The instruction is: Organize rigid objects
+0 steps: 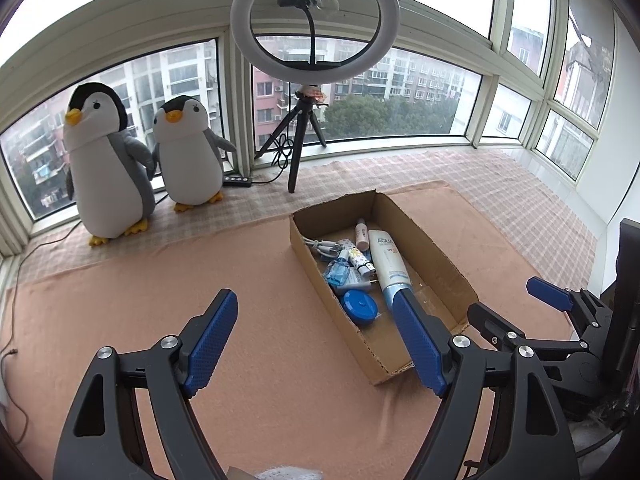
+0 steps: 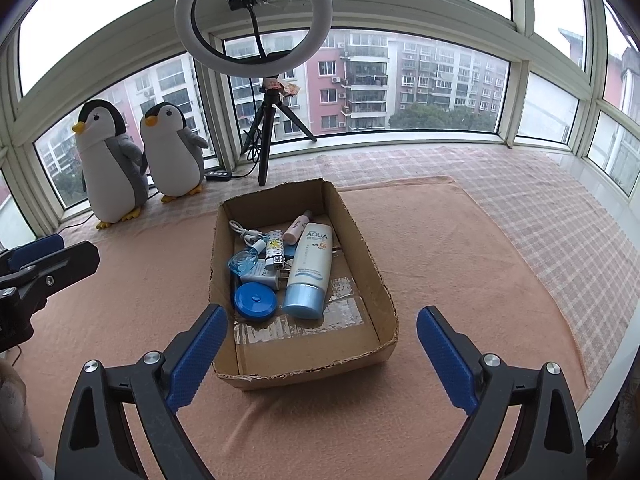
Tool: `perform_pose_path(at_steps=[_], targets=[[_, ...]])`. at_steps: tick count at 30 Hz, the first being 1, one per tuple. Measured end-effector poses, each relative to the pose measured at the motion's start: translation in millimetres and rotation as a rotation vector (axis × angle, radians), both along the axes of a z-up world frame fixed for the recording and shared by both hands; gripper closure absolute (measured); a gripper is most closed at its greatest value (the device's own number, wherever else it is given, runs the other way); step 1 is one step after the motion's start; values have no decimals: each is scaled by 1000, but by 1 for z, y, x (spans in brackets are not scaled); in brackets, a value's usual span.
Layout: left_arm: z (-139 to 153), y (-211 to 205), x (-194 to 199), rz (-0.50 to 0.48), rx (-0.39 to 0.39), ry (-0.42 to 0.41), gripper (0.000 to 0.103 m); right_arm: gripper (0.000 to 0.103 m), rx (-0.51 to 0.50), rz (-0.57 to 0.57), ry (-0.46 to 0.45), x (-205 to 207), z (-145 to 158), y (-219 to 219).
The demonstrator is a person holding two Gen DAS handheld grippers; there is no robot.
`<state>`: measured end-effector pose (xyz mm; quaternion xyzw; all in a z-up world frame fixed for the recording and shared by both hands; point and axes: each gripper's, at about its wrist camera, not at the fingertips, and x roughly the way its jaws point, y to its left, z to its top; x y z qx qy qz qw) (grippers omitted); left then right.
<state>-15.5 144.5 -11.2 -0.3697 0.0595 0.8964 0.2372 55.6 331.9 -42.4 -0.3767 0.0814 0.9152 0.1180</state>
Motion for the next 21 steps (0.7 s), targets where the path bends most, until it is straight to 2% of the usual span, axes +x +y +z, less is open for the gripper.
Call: perform_pose_path(at_steps=[21], targets=[[-2,2,0,-6,0,-15,23,9,1,-4,-1,0,-1,2]])
